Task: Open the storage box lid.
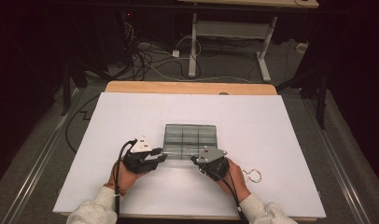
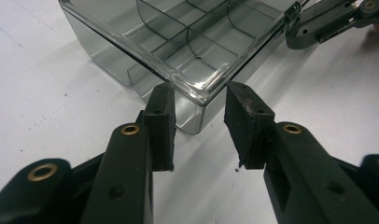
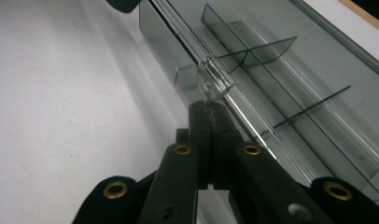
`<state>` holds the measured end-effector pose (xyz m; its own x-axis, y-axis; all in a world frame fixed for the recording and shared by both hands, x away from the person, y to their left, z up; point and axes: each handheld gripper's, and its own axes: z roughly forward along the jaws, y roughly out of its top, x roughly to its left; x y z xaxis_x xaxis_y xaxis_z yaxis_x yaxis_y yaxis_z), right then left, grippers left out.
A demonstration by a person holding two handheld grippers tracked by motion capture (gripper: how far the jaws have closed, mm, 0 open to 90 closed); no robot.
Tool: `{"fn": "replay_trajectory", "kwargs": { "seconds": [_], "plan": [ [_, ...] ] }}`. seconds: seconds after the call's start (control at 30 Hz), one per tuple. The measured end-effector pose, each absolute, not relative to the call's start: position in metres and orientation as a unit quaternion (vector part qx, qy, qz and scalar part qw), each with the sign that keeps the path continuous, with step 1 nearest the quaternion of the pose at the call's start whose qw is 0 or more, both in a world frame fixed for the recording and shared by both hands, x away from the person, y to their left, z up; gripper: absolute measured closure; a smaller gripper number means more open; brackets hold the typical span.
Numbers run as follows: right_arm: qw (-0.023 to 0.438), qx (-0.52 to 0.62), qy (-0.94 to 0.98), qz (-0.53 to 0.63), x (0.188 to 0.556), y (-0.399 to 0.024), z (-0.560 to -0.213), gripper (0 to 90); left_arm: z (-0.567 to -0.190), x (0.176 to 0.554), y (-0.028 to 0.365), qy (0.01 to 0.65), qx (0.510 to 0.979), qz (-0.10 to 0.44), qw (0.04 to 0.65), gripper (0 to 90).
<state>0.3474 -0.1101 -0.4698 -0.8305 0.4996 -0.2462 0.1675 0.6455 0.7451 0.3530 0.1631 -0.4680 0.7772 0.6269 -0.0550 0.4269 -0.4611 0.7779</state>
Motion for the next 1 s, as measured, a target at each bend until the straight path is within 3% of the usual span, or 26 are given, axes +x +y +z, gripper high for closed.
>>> {"fn": "replay_trajectory", "kwargs": {
  "seconds": [0.8, 1.0],
  "plan": [
    [0.247, 0.197, 0.861, 0.4, 0.343, -0.116, -0.46, 89.8, -0.461, 0.352, 0.16, 0.312, 0.839, 0.142, 0.423, 61.8],
    [0.25, 0.189, 0.86, 0.402, 0.338, -0.121, -0.452, 79.3, -0.459, 0.355, 0.157, 0.315, 0.834, 0.145, 0.429, 62.0]
  ]
}}
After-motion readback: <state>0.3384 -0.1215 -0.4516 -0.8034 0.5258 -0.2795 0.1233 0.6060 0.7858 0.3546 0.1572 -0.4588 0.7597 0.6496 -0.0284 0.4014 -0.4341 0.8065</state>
